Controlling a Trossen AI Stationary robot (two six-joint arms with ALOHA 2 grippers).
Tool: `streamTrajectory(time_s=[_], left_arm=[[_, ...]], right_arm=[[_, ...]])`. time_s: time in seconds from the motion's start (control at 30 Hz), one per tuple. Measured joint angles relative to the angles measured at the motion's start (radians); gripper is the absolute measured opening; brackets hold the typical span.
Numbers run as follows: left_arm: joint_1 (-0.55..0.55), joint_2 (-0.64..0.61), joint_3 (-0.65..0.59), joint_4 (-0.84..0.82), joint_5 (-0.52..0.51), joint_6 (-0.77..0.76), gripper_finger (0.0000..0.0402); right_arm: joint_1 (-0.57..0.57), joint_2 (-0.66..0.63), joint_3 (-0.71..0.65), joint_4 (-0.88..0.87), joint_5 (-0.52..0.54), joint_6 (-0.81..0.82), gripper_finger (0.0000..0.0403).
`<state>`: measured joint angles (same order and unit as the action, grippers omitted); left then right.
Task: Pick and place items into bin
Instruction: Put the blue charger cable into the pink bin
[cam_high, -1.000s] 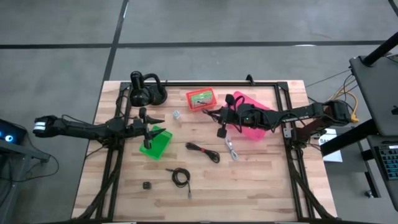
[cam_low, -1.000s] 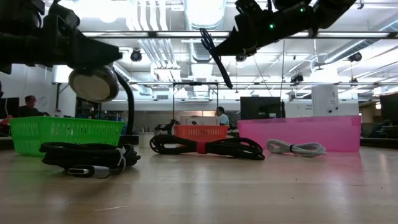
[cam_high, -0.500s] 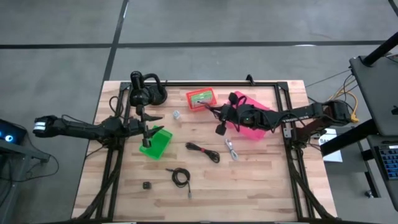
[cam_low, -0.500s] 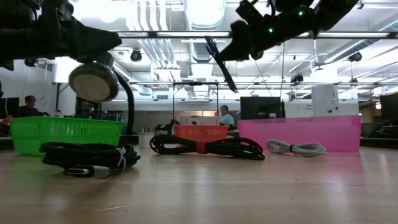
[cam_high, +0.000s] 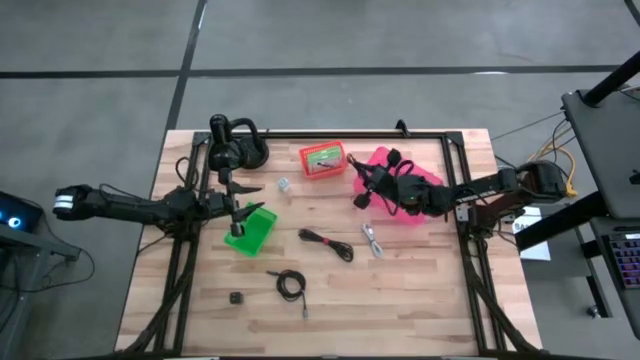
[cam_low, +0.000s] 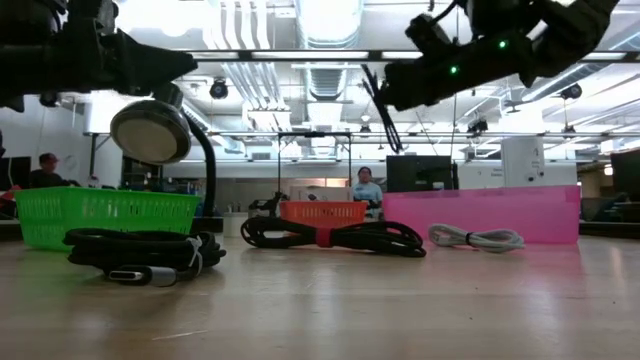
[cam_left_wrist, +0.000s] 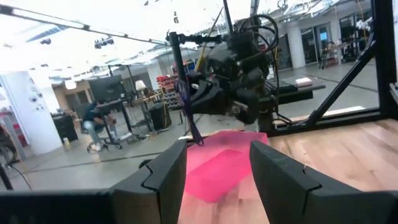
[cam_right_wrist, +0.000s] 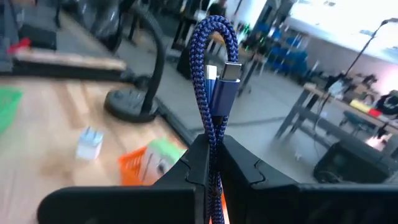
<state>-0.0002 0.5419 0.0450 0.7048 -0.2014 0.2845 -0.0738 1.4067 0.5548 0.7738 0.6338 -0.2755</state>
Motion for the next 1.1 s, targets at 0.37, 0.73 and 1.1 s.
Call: streamTrajectory(time_s=[0.37,0.73,1.1], left_arm=[[0.0,0.035,0.034,0.021,-0.016,0.009,0.0162],[0.0,0.097,0.032,0.05,-0.016,0.015,0.0162],[0.0,0.101,0.035,0.105,-0.016,0.092,0.0162]], right_arm=[[-0.087,-0.048,-0.119,0.126,-0.002,0.055,0.0013],[-0.104,-0.052,-0.2,0.285,-0.001,0.04,0.0013],[-0.186,-0.05,-0.22,0.28,0.169,0.082,0.0013]])
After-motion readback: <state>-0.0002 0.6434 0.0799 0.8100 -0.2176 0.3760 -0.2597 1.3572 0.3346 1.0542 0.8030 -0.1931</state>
